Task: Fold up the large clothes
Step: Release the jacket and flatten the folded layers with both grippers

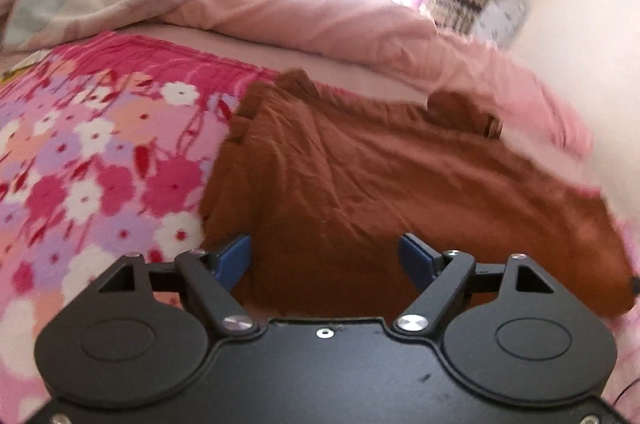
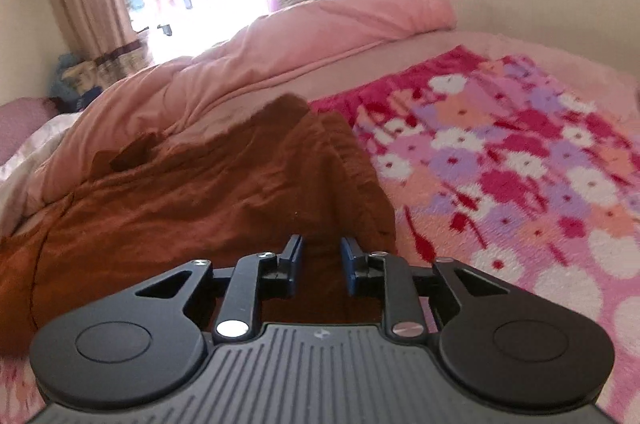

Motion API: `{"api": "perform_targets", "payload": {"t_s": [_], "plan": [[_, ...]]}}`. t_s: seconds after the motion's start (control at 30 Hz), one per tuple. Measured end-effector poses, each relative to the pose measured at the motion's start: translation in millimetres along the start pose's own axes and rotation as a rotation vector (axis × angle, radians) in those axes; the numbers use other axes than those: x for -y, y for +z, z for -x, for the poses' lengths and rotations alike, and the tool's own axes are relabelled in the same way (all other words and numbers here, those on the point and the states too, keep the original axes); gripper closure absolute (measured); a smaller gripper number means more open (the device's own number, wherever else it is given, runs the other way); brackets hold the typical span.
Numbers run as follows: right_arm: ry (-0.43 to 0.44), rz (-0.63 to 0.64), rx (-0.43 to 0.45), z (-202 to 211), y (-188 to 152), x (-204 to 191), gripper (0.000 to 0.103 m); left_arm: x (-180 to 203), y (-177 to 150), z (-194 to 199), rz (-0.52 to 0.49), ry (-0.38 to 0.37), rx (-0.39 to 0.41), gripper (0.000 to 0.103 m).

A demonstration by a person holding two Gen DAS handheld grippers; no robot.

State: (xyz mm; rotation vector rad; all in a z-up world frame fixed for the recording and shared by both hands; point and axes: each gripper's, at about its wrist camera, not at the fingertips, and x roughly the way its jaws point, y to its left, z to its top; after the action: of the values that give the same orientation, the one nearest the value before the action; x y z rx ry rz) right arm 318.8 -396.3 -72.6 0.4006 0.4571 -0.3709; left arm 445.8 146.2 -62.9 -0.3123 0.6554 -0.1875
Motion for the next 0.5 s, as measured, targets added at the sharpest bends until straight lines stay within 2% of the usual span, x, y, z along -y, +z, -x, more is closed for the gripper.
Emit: {"api": "perform_targets", "payload": {"t_s": [0.07,0.23,0.4,0.5], "plan": [[0.029,0.003,0.027,9.8,2.5,-11.8,0.064,-5.6,-4.3,20.0,0.059,-0.003,0.035,0.010],[0.180,0.054,0.032,29.1,-3.8,-75.2,0.058,-19.9,-24.3,48.4,0.207,-0.010,0.069,0.008],[0.311,0.101,0.020,29.0,-15.5,-144.6,0.052,-41.4,-41.7,39.6,0.396,-0.040,0.029,0.008],[0.314,0.118,0.014,19.1,-21.9,-173.5,0.051,-53.3,-44.5,21.9,0.515,-0.071,0.000,0.008]]}}
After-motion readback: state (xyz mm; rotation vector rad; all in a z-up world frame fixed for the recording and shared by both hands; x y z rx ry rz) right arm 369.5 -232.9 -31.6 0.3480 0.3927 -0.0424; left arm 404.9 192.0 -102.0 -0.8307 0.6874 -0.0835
